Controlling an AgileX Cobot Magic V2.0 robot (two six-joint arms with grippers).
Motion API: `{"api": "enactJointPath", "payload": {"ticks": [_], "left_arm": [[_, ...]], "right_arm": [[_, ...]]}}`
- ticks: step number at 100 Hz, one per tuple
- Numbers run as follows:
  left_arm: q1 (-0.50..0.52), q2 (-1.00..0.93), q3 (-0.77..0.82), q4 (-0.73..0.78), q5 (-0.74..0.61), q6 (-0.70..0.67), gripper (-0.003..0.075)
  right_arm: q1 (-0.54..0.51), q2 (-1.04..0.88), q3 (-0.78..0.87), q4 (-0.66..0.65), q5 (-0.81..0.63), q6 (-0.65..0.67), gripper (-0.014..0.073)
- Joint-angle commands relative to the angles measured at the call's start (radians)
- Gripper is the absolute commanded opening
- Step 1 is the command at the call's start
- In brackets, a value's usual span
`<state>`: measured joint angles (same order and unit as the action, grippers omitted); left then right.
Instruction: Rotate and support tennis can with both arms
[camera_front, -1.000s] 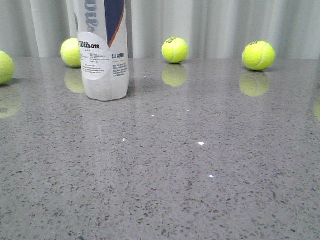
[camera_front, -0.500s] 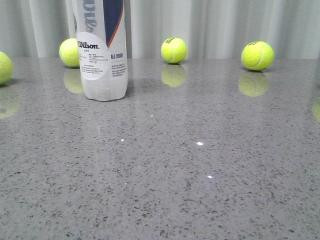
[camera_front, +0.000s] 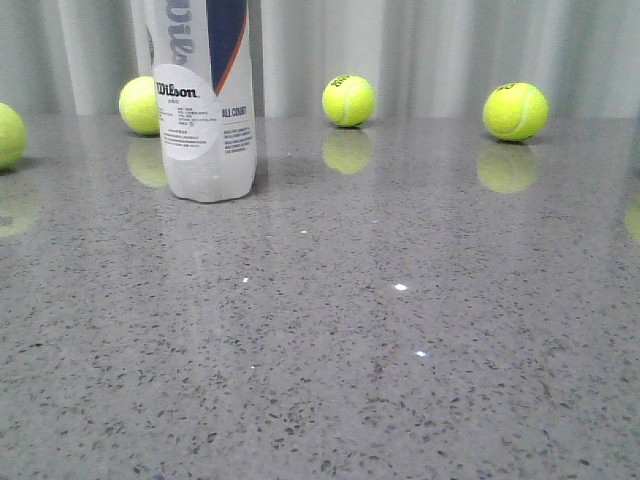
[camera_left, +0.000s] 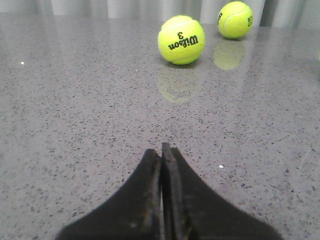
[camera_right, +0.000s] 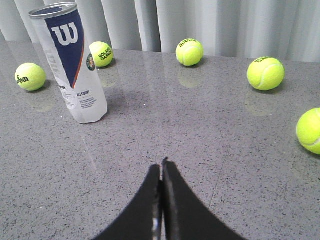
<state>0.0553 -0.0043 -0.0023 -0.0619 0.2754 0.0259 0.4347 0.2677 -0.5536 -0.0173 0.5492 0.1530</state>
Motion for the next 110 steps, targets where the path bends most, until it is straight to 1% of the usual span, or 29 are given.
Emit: {"api": "enactJointPath", "payload": {"ticks": [1, 81, 88, 92, 97, 110], "left_arm": [[-0.003, -0.039, 0.048, -0.015, -0.1, -0.012, -0.0021], [-0.003, -0.039, 0.048, -0.015, -0.107, -0.012, -0.0021], [-0.003, -0.039, 0.048, -0.015, -0.107, -0.012, -0.0021], [-0.003, -0.039, 0.048, -0.015, -0.107, -0.012, -0.0021], [-0.003, -0.039, 0.048, -0.015, -0.107, -0.012, -0.0021], [-0.003, -0.039, 0.048, -0.015, -0.107, -0.012, -0.0021]], "right_arm": [[-0.005, 0.009, -0.025, -0.007, -0.074, -0.001, -0.0064], [-0.005, 0.009, -0.02, -0.007, -0.075, -0.001, -0.0064], [-0.023, 0.009, 0.007, -0.007, -0.12, -0.001, -0.0064], [-0.047, 0.009, 0.032, -0.012, -0.176, -0.001, -0.0064], [-0.094, 0.009, 0.069, -0.012, -0.248, -0.001, -0.0064], [-0.256, 0.008, 0.185, -0.013, -0.433, -0.001, -0.0064]]}}
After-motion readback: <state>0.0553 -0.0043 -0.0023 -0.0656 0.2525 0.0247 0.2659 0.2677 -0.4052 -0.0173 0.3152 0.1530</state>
